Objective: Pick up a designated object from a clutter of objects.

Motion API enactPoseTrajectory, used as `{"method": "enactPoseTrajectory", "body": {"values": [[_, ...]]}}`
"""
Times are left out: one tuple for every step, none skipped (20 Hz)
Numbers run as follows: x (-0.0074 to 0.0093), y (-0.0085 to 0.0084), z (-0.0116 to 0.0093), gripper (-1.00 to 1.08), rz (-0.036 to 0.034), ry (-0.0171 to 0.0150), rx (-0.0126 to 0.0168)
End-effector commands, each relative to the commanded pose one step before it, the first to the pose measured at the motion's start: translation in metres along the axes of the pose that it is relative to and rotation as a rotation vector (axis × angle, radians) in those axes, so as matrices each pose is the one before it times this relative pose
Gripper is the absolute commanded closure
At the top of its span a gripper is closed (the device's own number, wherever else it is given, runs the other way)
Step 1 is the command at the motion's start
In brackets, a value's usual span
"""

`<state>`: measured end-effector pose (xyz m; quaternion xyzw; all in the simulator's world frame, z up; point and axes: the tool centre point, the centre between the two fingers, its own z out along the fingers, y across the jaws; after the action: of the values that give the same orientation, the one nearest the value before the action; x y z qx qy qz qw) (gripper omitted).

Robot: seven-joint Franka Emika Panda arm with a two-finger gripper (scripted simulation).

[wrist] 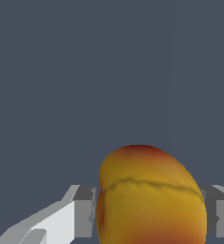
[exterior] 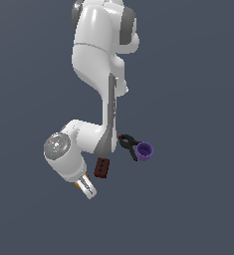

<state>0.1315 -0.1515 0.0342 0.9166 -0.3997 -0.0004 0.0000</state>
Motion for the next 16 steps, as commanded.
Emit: {"method": "enactPoseTrajectory", "body": {"values": [[0.00012, -0.00031, -0.00022, 1.08, -0.00026, 0.00051, 0.00046], [0.00000, 0.00000, 0.00000, 1.08, 0.00000, 0.00000, 0.00000], [0.00000, 0.00000, 0.00000, 1.08, 0.00000, 0.00000, 0.00000], [0.00000, 0.00000, 0.00000, 1.08, 0.00000, 0.00000, 0.00000], [-0.00012, 0.00028, 0.00019, 1.08, 0.00025, -0.00041, -0.00050], [-0.00010, 0.00001, -0.00020, 1.08, 0.00000, 0.00000, 0.00000], [-0.00030, 0.00003, -0.00060, 1.08, 0.00000, 0.00000, 0.00000], [-0.00049, 0.00005, -0.00101, 1.08, 0.00000, 0.00000, 0.00000], [-0.00069, 0.00007, -0.00142, 1.08, 0.00000, 0.00000, 0.00000], [-0.00089, 0.00009, -0.00183, 1.08, 0.00000, 0.00000, 0.00000], [-0.00110, 0.00011, -0.00224, 1.08, 0.00000, 0.00000, 0.00000], [-0.00130, 0.00013, -0.00266, 1.08, 0.00000, 0.00000, 0.00000], [-0.00151, 0.00015, -0.00309, 1.08, 0.00000, 0.00000, 0.00000], [-0.00172, 0.00017, -0.00352, 1.08, 0.00000, 0.00000, 0.00000], [-0.00193, 0.00019, -0.00396, 1.08, 0.00000, 0.00000, 0.00000], [-0.00214, 0.00021, -0.00440, 1.08, 0.00000, 0.00000, 0.00000]]}}
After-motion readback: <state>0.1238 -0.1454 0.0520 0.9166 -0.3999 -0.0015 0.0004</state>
